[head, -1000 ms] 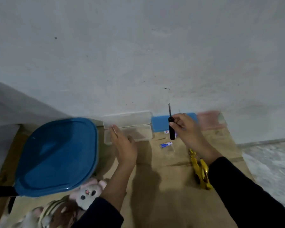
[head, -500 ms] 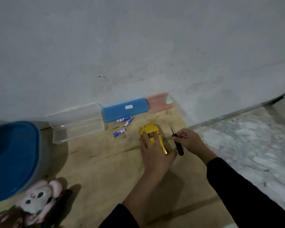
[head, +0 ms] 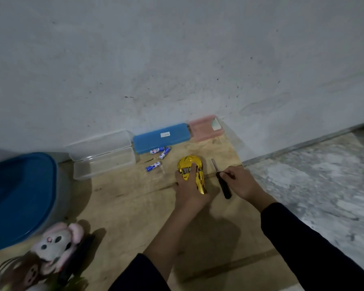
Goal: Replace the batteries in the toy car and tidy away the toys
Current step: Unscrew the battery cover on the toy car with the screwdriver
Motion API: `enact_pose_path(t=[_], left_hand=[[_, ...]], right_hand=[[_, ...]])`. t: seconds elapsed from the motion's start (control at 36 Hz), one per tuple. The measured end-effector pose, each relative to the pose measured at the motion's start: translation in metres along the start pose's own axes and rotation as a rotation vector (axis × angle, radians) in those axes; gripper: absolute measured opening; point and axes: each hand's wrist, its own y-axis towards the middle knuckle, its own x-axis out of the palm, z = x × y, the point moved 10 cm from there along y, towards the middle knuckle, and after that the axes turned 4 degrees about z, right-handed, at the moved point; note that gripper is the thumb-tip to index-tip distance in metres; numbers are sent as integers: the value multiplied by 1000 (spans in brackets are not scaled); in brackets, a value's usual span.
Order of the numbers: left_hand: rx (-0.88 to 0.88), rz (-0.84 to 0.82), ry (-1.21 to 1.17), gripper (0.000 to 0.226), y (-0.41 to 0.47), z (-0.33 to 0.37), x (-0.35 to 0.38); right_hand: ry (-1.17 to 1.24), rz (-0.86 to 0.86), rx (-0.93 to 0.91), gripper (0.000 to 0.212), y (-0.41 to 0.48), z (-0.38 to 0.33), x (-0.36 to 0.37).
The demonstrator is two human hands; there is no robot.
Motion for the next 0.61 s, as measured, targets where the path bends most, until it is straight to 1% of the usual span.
enact_pose_path(t=[0.06, 0.17, 0.25, 0.28, 0.33, 0.44, 0.53, 0.61], left_hand=[[18, 22, -84, 99, -2, -3, -5], [-2, 72, -320, 99, -7, -15, -21], [43, 118, -430, 99, -13, -17, -41], [77, 133, -450, 100, -15, -16, -49], [156, 143, -500, 100, -20, -15, -64], [281, 83, -655, 97, -35, -8, -94], [335, -5, -820, 93, -49, -2, -113], [322, -88, -1001, 90, -61, -4, -128]], right_hand=[[-35, 5, -11, 26, -1, -2, -1], [-53, 57, -61, 19, 0, -12, -6], [-29, 103, -139, 13, 1, -32, -13], [-7, 80, -170, 15, 2, -42, -12], [83, -28, -226, 26, 2, -70, -4], [323, -183, -286, 40, -3, -135, 0], [471, -285, -317, 43, -11, -178, -1], [558, -345, -354, 41, -18, -210, -2]])
